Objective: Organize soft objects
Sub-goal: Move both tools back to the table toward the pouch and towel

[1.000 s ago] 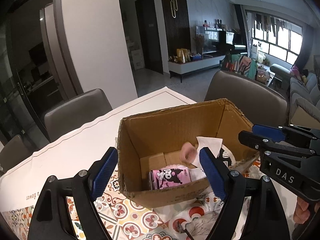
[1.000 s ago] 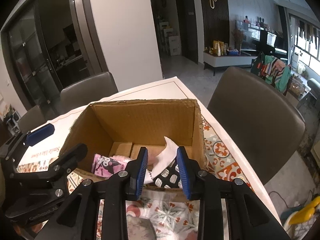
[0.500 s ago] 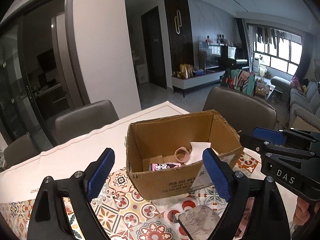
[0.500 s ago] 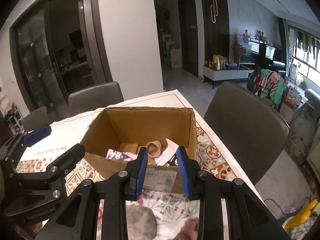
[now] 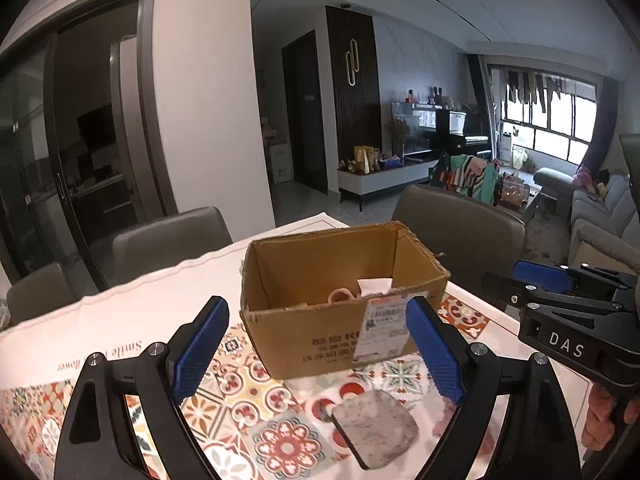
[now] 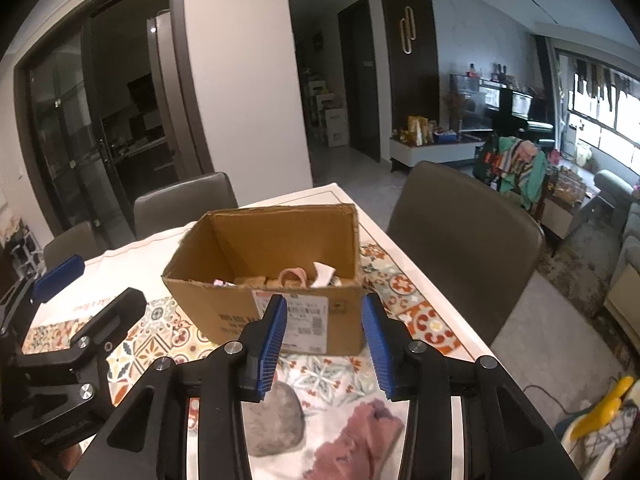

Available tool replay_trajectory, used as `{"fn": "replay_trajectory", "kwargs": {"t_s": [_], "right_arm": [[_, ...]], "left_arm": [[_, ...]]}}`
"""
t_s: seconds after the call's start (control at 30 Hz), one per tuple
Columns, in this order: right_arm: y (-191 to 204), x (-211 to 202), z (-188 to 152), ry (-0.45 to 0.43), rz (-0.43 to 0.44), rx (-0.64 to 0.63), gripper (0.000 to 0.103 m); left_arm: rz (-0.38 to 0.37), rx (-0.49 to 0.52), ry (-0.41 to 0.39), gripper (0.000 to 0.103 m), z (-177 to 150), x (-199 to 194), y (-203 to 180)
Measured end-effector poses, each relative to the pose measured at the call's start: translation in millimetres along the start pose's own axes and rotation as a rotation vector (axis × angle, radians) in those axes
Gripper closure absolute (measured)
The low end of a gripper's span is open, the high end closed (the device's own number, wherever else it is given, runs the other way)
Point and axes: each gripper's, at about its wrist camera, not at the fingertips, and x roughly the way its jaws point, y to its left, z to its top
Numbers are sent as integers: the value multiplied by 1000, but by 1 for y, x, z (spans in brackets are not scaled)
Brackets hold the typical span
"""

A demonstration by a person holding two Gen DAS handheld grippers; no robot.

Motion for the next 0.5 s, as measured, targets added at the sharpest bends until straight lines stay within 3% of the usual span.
{"fn": "replay_trajectory", "kwargs": {"t_s": [0.33,0.5], "right_arm": [[-4,-27,-27,-35,-39,-13,56],[-4,-28,-42,-10,-36,-12,56]], "left_arm": [[-13,-29,18,9,-28,-14,-3],[-27,-33,50,9,-45,-16,-8]]}}
